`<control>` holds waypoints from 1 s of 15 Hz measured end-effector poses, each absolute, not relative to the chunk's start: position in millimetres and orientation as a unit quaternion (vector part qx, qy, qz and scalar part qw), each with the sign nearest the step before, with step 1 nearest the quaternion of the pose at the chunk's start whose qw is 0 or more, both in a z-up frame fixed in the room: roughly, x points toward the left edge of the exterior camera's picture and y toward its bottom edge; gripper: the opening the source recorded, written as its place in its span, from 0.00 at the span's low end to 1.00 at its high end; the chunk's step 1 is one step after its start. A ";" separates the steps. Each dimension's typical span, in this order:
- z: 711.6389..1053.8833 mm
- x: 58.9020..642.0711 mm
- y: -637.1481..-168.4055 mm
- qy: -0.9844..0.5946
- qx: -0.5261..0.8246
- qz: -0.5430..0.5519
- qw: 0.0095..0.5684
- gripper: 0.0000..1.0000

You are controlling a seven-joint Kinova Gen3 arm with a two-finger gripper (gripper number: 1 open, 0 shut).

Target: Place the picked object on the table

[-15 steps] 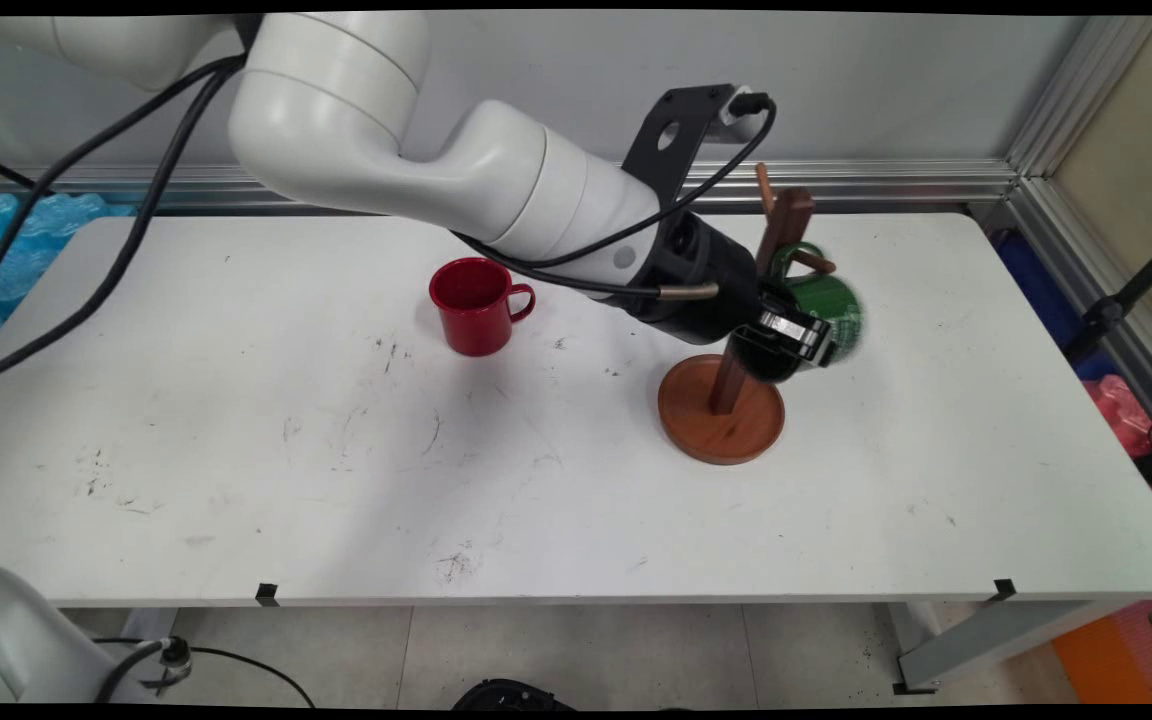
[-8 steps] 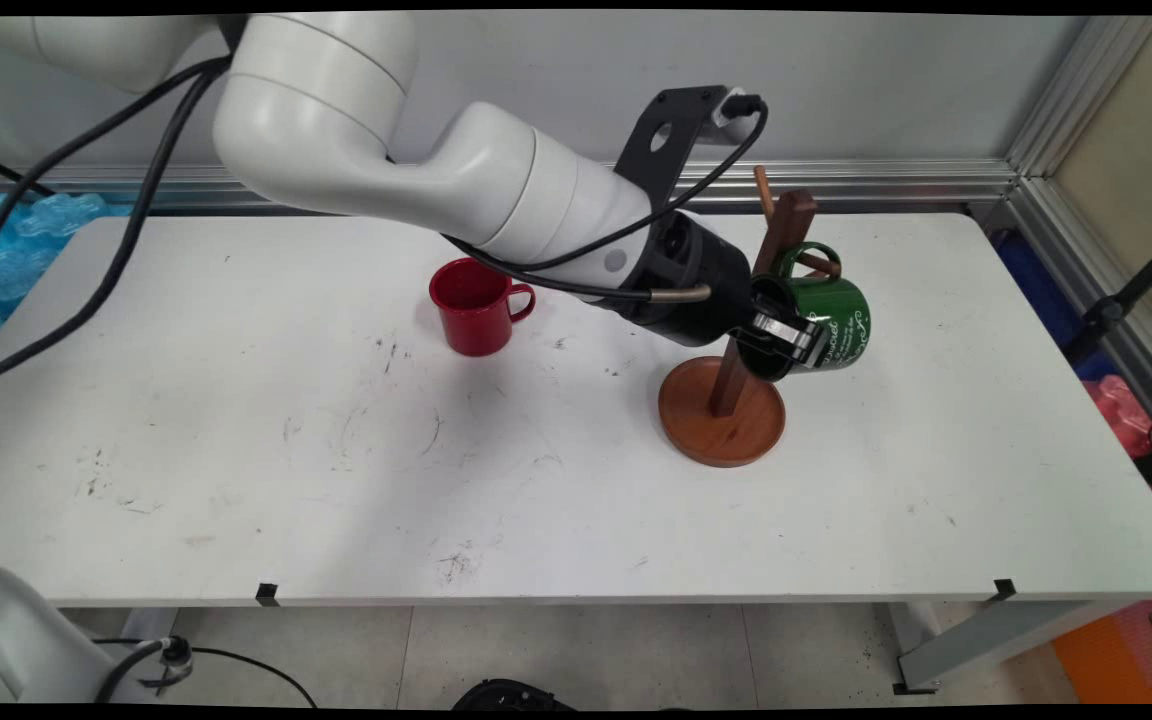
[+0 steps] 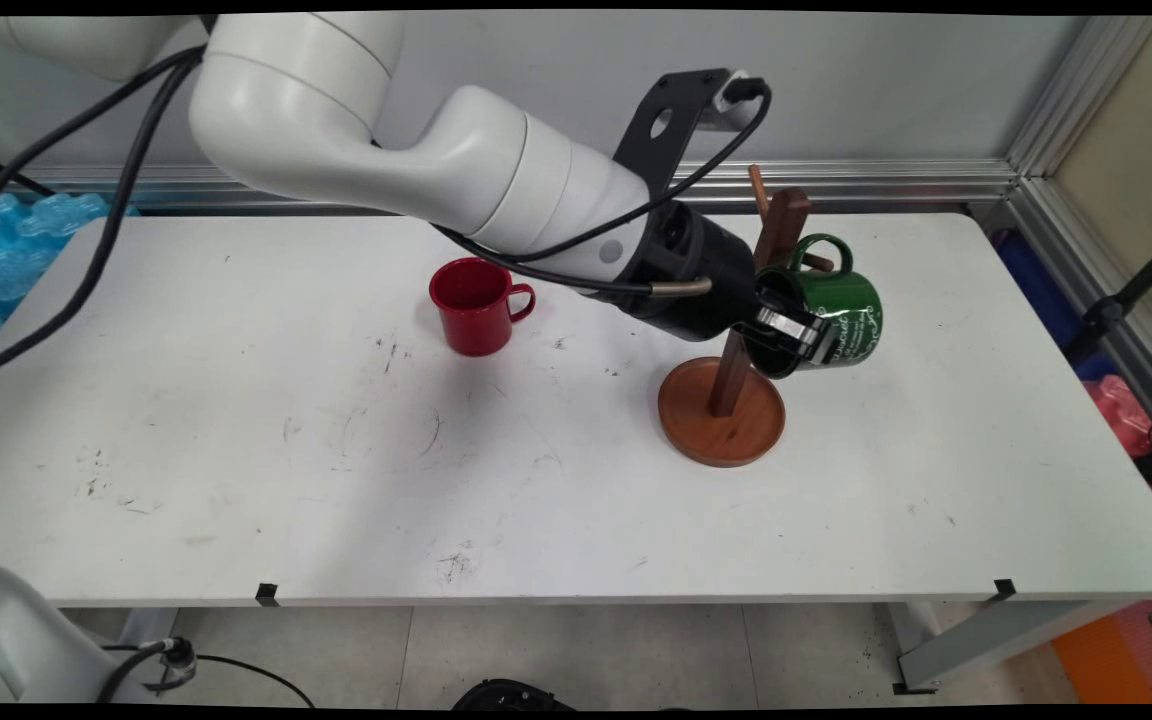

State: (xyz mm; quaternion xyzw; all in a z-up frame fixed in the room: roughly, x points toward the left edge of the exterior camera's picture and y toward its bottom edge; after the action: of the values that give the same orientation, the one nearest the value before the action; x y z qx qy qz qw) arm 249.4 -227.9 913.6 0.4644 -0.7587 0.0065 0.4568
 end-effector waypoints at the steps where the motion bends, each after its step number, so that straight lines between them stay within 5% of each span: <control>1: 914.8 248.8 -227.2 -0.759 0.463 0.006 0.458 0.00; 15: 931.9 234.1 -210.6 -0.763 0.447 -0.013 0.468 0.00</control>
State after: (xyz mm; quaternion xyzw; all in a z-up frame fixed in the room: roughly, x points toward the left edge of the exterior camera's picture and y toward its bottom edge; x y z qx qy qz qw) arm 234.1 -210.6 931.9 0.4468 -0.7626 -0.0129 0.4676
